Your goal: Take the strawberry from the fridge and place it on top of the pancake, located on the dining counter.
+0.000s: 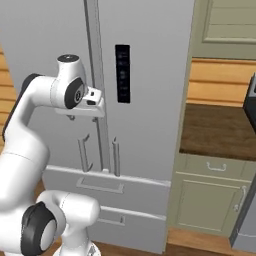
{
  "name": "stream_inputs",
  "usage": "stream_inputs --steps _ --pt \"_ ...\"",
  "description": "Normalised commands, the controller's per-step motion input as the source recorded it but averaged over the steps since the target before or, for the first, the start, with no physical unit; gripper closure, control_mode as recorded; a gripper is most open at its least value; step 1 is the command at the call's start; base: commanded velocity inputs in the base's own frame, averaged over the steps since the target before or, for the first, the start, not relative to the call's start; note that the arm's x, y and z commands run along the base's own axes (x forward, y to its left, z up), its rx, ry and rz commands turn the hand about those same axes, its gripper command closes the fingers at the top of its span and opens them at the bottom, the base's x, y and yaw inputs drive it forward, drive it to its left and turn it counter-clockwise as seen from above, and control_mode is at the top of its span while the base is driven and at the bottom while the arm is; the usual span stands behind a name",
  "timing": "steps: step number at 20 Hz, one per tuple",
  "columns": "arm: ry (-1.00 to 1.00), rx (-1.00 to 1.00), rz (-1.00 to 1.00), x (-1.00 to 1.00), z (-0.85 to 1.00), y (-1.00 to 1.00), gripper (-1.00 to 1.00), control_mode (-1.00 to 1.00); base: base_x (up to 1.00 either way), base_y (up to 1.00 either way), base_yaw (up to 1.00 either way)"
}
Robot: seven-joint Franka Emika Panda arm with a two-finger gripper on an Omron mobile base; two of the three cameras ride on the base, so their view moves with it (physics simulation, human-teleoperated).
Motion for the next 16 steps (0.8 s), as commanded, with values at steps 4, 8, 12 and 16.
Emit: stream_inputs --steps 4,8,12,16 --pt "0.0 0.0 0.0 0.0 0.0 0.0 -1.0 1.0 -0.01 -0.59 0.0" --pt "0.0 0.0 0.0 0.0 0.0 0.0 -1.0 1.0 -0.26 0.1 0.0" --pt "0.0 0.0 0.0 0.0 0.0 0.0 -1.0 1.0 -0.3 0.71 -0.04" --pt "0.0 0.0 0.0 0.0 0.0 0.0 -1.0 1.0 -0.11 0.17 -0.02"
